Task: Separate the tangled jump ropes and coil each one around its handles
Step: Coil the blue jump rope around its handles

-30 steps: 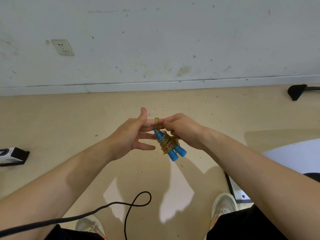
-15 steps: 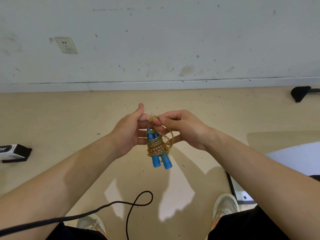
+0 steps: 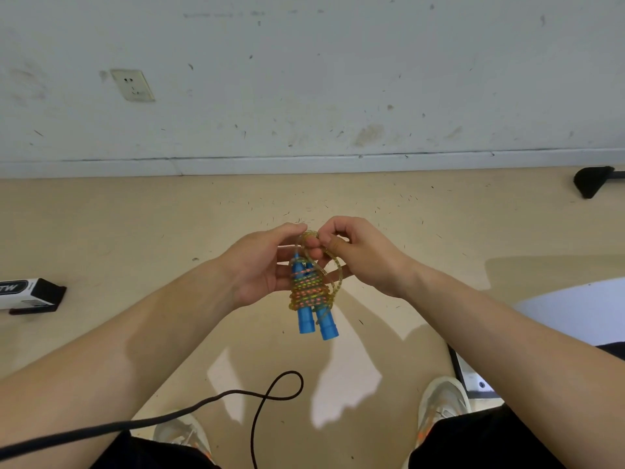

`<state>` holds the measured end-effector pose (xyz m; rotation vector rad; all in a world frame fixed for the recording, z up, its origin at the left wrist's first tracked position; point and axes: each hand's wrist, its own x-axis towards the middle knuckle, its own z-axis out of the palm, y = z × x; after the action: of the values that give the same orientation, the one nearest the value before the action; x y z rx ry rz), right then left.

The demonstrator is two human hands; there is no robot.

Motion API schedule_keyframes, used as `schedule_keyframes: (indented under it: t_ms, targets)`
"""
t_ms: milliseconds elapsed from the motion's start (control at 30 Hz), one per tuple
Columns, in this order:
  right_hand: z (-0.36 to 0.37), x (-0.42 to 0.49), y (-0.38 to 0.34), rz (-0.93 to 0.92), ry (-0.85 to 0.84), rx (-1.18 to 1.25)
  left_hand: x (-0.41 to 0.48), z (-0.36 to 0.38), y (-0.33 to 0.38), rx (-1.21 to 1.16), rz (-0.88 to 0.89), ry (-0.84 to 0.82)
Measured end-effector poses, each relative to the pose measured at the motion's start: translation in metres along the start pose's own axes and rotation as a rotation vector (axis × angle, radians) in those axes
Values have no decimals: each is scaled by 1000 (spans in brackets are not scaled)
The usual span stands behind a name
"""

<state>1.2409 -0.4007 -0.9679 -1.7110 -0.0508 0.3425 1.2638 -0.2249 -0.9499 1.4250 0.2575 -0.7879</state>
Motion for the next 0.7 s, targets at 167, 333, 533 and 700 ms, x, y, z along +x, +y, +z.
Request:
schedule_keyframes:
  t_ms: [167,333,533,700]
  targets:
    - [5,-1,-2,-51,44,4,2,-6,2,-28,-5,46]
    - [2,2,1,-34,32,2,3,-9,3,-35,54,74]
    - [4,4,6,65,-4,-8,6,-8,-2,67,135,129]
    - [-1,6,6,117,-14,10,6,-3,-4,275,345,199]
